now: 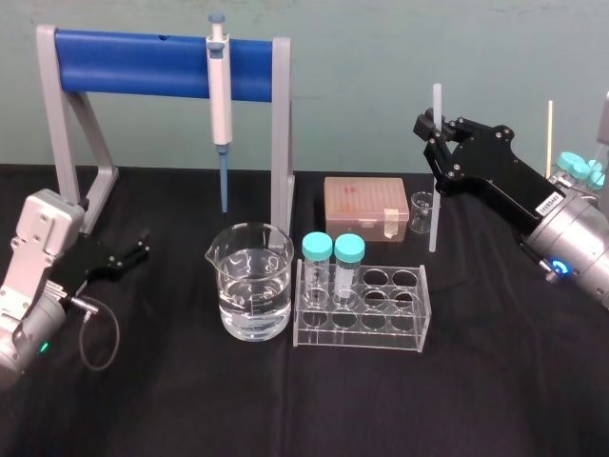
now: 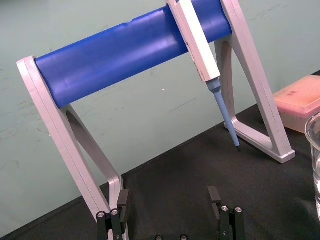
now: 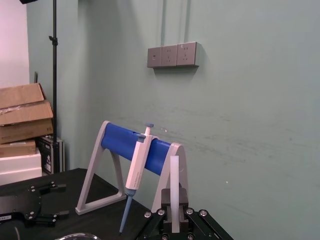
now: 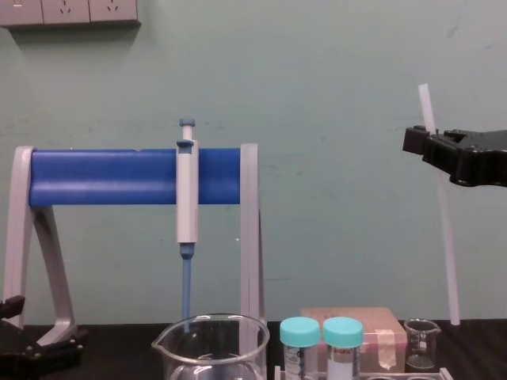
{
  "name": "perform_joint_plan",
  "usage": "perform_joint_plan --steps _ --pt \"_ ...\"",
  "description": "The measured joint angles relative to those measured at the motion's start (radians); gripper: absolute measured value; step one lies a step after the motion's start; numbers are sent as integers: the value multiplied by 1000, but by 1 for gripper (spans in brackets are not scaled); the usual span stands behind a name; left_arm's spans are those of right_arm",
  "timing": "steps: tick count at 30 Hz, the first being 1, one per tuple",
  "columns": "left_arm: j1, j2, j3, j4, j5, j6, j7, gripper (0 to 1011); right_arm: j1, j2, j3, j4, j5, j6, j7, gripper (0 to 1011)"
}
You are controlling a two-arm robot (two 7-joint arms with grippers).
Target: Pick up the stirring rod with one hand, then place it down.
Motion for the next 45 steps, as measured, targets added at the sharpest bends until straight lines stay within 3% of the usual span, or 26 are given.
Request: perform_joint_plan --steps 23,37,45 --pt "0 0 0 0 0 0 0 1000 -4 -6 -5 5 1 0 0 71" --pt "0 0 0 0 0 0 0 1001 20 -51 -40 130 -12 -84 40 71" --pt "0 0 0 0 0 0 0 1000 37 -76 -49 187 -19 -106 47 71"
